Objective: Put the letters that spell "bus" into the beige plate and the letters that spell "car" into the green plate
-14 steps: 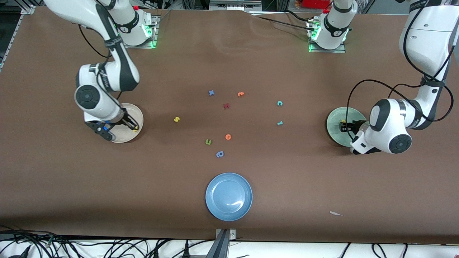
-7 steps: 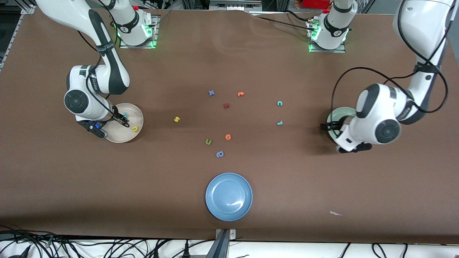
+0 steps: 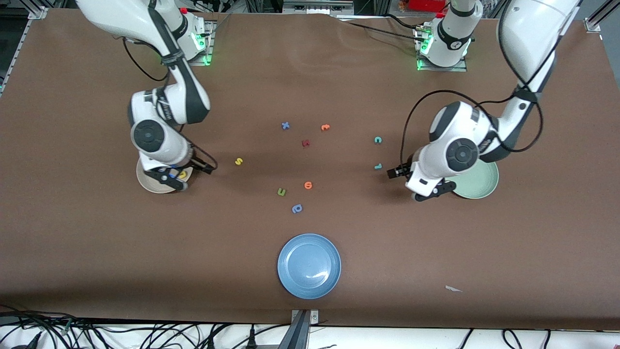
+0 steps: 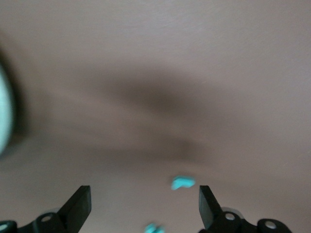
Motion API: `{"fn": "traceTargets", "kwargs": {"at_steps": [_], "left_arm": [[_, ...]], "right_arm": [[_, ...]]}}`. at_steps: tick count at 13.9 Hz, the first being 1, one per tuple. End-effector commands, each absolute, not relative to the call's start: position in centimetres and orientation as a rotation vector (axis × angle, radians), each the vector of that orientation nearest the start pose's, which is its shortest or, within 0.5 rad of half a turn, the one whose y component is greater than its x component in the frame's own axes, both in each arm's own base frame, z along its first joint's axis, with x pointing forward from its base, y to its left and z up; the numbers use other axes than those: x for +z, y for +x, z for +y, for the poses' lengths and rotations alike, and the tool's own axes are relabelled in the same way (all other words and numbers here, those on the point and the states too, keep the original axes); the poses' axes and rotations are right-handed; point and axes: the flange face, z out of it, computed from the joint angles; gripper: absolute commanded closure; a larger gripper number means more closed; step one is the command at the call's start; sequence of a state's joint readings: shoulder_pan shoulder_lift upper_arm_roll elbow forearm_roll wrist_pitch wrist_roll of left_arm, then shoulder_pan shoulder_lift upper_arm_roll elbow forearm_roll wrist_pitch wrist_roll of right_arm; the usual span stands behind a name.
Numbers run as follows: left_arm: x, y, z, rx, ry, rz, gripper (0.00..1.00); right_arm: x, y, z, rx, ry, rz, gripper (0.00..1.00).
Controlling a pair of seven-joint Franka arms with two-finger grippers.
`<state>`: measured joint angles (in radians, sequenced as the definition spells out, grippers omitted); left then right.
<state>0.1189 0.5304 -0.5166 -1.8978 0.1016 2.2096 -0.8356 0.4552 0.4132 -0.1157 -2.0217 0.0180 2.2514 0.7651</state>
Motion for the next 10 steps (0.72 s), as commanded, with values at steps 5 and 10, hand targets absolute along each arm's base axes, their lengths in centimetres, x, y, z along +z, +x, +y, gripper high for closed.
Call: {"fn": "traceTargets", "kwargs": {"at_steps": [5,10], "left_arm": [[18.6,49.4,-26.5,0.36,-3.034,-0.453,0.03],[16.9,45.5,-27.6,0.395,-3.028,-0.37,0.09]], "right_arm": [[19.8,53.2,26.9,0.13,-2.991,1.08,0.27],[17.2,51.3,26.0,0.093,-2.979,1.077,0.32]]}}
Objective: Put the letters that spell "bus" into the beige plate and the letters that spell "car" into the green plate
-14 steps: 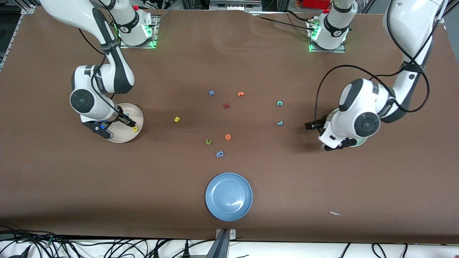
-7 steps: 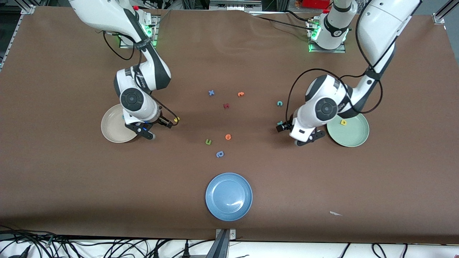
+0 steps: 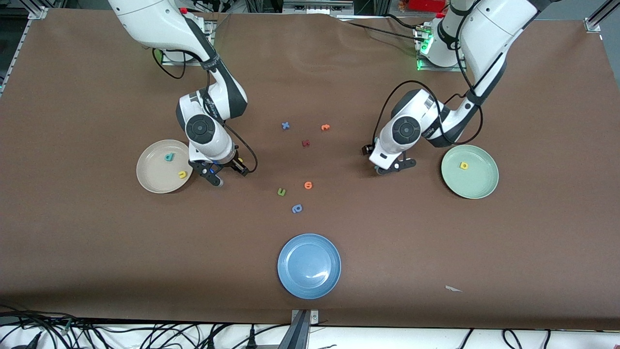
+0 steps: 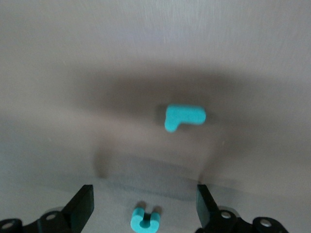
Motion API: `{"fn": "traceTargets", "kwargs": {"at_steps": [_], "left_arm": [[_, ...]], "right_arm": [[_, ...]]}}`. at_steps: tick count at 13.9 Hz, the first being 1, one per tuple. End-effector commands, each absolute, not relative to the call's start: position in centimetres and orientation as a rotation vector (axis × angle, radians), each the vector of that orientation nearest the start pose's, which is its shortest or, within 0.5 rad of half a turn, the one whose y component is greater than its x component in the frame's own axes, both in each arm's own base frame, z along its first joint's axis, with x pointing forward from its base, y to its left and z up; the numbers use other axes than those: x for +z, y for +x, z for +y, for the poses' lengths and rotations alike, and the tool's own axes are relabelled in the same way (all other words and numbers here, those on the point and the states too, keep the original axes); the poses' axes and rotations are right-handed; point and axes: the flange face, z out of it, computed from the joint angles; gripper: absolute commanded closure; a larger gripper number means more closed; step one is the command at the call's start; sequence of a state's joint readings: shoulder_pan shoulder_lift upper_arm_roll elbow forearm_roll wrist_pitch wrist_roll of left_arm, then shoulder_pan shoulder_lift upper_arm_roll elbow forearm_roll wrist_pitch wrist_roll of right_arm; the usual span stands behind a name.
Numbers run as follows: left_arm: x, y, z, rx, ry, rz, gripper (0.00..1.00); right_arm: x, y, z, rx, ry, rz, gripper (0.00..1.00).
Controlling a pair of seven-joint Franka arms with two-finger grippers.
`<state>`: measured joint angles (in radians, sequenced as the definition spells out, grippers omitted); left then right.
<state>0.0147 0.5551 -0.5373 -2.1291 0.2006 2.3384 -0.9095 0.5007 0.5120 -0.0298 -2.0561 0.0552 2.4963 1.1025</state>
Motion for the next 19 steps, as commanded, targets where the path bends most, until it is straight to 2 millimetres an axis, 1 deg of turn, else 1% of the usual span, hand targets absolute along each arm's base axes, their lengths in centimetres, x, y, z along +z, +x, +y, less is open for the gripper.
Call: {"fn": "traceTargets", "kwargs": {"at_steps": [1,2,3,4,6,7,9,12,13,14,15,16,18,19], "left_arm": [[17.2,45.2,-27.6,0.393,-3.035,-0.369,0.11],[17.6,45.2,-27.0,0.376,-3.053,-0.383,0.13],[17.9,44.5,-27.0,0.347,-3.099,-0.385,0.14],[18.1,44.0,-26.3,0.326,-3.138,-0.393,0.14],[18.4,43.5,-26.0,0.338,-3.155,-0.396,0.14],[18.1,43.2,-25.9,0.347,-3.149,-0.393,0.14],[17.8,42.7,-25.8,0.357,-3.147,-0.363,0.15],[17.8,42.8,-25.9,0.356,-3.152,-0.366,0.26],[17.6,42.8,-26.0,0.362,-3.153,-0.364,0.32],[17.5,42.7,-26.0,0.365,-3.154,-0.362,0.38],[17.3,42.8,-26.1,0.372,-3.157,-0.364,0.4],[17.2,42.9,-26.3,0.375,-3.159,-0.366,0.4],[17.2,43.1,-26.3,0.358,-3.175,-0.377,0.4],[17.1,43.2,-26.3,0.356,-3.179,-0.379,0.41]], "right_arm": [[17.2,51.3,26.0,0.095,-2.98,1.075,0.4],[17.2,51.2,26.1,0.097,-2.981,1.075,0.46],[17.2,51.1,26.2,0.1,-2.982,1.074,0.46],[17.3,51.1,26.3,0.103,-2.983,1.074,0.46],[17.3,51.0,26.4,0.104,-2.983,1.072,0.46],[17.3,50.9,26.5,0.105,-2.983,1.069,0.46],[17.2,50.2,27.9,0.116,-2.964,1.108,0.46],[17.2,50.0,28.3,0.116,-2.963,1.106,0.46],[17.2,50.0,28.3,0.116,-2.963,1.106,0.52],[17.2,50.0,28.3,0.114,-2.965,1.104,0.59],[17.2,50.0,28.3,0.114,-2.969,1.093,0.69],[17.2,50.0,28.3,0.114,-2.969,1.092,0.69],[17.3,50.1,28.3,0.112,-2.972,1.087,0.86],[17.7,50.4,28.4,0.104,-2.97,1.083,0.87]]}}
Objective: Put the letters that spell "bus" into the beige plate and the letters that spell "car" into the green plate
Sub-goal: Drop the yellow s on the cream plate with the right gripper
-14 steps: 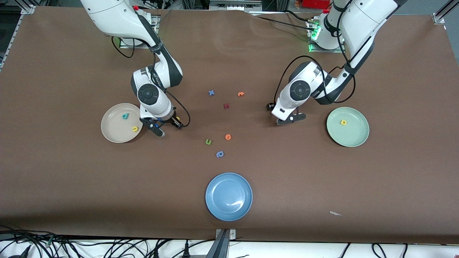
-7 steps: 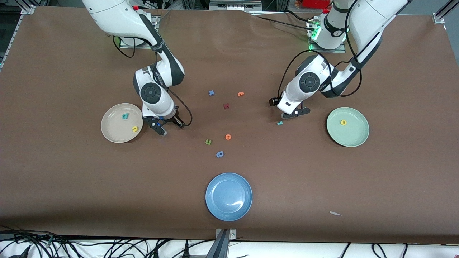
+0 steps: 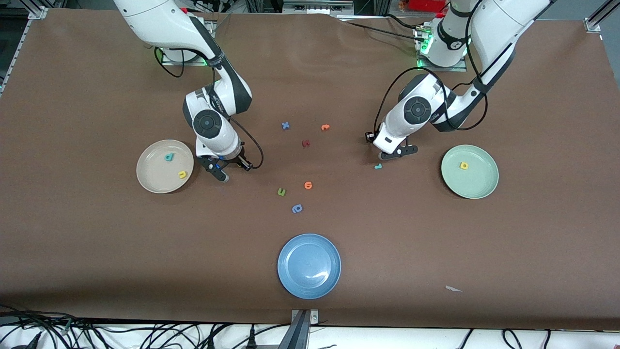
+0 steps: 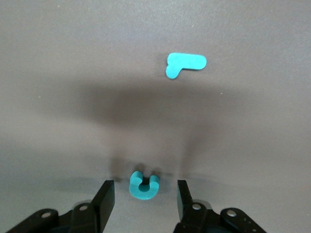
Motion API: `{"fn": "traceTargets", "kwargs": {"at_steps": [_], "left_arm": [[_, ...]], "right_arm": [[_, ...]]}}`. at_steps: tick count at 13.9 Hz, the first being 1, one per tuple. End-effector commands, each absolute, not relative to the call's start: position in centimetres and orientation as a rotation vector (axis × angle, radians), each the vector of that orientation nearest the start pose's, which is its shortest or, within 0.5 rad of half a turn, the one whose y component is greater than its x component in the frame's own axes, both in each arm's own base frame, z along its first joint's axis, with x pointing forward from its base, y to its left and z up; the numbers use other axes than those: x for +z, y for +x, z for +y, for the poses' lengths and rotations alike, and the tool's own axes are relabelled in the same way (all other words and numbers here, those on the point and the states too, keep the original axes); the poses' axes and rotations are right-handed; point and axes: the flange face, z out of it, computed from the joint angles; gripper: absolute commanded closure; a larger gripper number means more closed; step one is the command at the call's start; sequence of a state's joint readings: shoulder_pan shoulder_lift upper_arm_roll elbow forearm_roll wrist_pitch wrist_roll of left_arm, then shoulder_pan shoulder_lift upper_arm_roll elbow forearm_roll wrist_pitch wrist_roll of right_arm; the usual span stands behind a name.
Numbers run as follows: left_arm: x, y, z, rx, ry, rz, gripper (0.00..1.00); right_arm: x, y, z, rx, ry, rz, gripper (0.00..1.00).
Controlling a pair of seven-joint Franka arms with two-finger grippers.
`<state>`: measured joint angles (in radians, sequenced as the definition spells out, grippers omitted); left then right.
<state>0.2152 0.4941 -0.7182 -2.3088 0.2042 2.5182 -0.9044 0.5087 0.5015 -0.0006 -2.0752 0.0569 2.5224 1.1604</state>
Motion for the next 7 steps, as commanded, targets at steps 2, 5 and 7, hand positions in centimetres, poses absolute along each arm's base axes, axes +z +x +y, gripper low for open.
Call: {"fn": "traceTargets", "kwargs": {"at_steps": [2,5,7], "left_arm": [[17.1,43.2,-26.3,0.353,-3.177,-0.375,0.44],[16.9,43.1,-26.3,0.345,-3.173,-0.355,0.52],[16.8,43.0,-26.3,0.348,-3.172,-0.355,0.54]], "right_arm": [[19.3,51.0,28.2,0.074,-2.978,1.039,0.88],[23.2,53.8,22.3,0.102,-3.091,0.863,0.87],[24.2,55.4,15.9,0.163,-3.169,0.687,0.87]]}}
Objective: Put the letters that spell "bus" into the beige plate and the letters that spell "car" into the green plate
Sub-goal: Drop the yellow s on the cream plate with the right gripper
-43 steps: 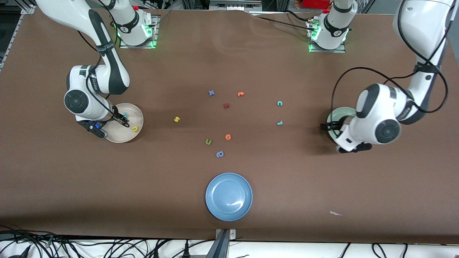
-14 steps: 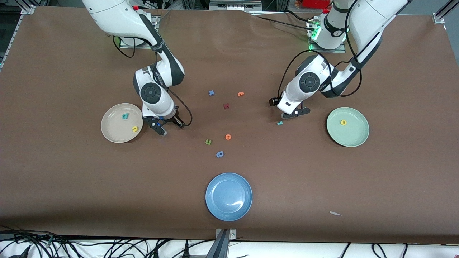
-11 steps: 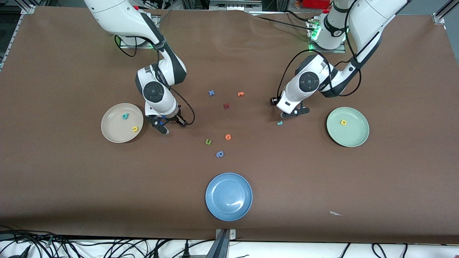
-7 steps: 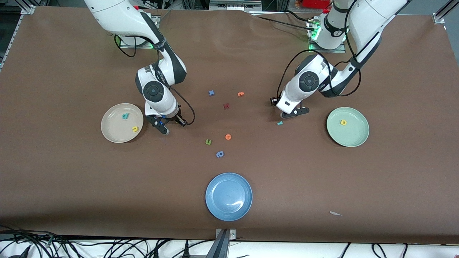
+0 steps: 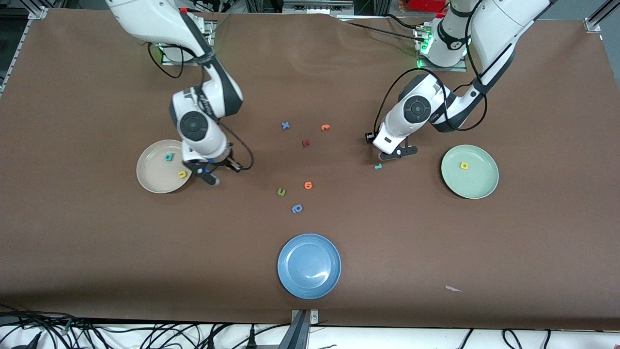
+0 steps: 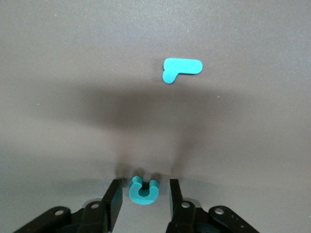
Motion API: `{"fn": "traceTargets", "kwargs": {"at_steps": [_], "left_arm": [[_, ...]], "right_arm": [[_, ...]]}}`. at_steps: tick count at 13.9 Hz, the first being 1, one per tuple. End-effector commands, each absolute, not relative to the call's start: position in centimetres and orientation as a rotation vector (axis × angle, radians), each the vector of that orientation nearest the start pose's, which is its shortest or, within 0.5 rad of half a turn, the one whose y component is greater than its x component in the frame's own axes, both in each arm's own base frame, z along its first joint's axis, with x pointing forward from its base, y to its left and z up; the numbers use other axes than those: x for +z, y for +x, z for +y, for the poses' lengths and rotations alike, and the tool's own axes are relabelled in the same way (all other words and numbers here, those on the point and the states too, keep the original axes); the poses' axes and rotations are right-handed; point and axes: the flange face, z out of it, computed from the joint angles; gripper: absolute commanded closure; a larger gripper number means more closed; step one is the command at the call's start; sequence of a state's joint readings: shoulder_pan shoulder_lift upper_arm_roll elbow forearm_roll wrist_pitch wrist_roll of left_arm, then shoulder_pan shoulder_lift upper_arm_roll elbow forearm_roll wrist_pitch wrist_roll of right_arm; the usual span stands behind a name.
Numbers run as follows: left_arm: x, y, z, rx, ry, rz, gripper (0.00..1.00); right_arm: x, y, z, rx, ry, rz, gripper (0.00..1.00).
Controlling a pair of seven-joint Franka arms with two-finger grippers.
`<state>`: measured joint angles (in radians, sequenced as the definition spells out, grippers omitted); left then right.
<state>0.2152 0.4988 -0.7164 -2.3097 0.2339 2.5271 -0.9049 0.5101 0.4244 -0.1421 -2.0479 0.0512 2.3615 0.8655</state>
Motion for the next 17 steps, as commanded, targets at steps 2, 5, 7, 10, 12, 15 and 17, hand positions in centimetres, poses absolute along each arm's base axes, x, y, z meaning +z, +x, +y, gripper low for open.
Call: {"fn": "traceTargets", "kwargs": {"at_steps": [2,5,7,10,12,15,17], "left_arm": [[16.8,43.1,-26.4,0.346,-3.172,-0.355,0.54],[17.0,43.7,-26.5,0.336,-3.18,-0.363,0.54],[16.9,43.9,-26.5,0.337,-3.18,-0.367,0.56],[16.9,43.7,-26.6,0.34,-3.178,-0.361,0.67],[16.8,43.7,-26.5,0.344,-3.176,-0.363,0.73],[16.9,43.9,-26.3,0.344,-3.174,-0.363,0.78],[18.2,45.7,-26.1,0.301,-3.183,-0.386,0.78]], "right_arm": [[24.3,56.2,10.7,0.208,-3.204,0.581,0.86],[23.7,56.4,2.7,0.317,-3.163,0.51,0.54],[23.3,56.6,1.7,0.328,-3.124,0.514,0.02],[24.3,57.1,2.7,0.351,-3.117,0.494,0.0],[26.9,58.6,4.3,0.38,-3.112,0.455,0.0],[33.3,61.8,6.1,0.324,-3.113,0.383,0.0],[39.7,63.3,7.1,0.304,-3.112,0.338,0.0]]}}
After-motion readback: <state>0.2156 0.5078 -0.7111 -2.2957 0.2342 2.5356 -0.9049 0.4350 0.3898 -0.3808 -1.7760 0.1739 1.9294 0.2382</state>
